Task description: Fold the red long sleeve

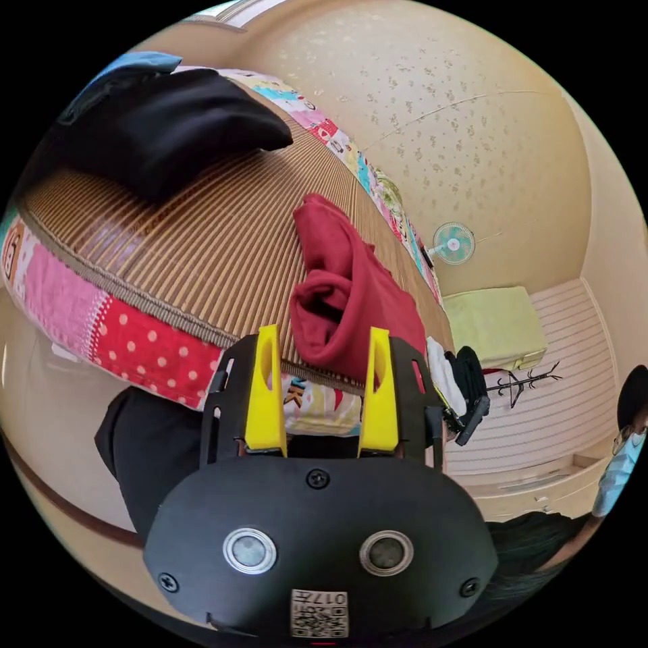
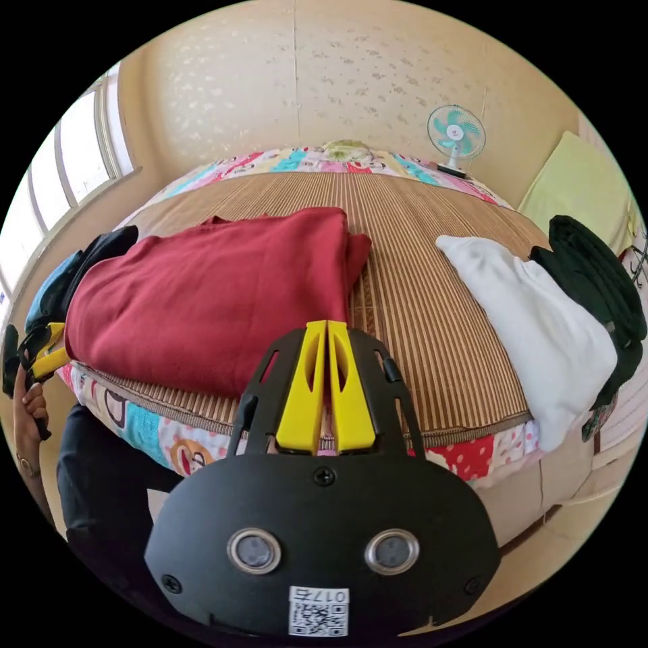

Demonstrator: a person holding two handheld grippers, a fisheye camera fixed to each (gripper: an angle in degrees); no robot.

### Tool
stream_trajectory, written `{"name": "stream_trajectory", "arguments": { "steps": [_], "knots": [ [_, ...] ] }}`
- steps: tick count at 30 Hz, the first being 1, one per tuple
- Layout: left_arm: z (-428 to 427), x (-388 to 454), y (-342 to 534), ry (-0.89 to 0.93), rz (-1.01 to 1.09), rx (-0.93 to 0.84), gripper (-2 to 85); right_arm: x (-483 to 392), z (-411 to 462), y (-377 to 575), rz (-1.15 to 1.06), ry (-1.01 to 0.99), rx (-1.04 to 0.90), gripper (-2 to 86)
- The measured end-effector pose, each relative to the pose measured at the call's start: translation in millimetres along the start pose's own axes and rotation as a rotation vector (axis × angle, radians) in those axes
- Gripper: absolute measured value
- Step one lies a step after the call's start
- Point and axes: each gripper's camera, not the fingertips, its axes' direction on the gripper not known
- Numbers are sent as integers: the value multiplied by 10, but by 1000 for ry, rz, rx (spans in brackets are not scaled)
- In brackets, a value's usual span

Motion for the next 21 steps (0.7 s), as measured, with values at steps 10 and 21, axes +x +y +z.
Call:
{"name": "stream_trajectory", "arguments": {
  "steps": [10, 21],
  "knots": [
    [194, 401, 17, 172, -58, 147, 54, 419, -123, 88, 82, -213, 155, 3],
    [2124, 2768, 850, 268, 594, -147, 34, 996, -219, -73, 196, -488, 206, 4]
  ]
}}
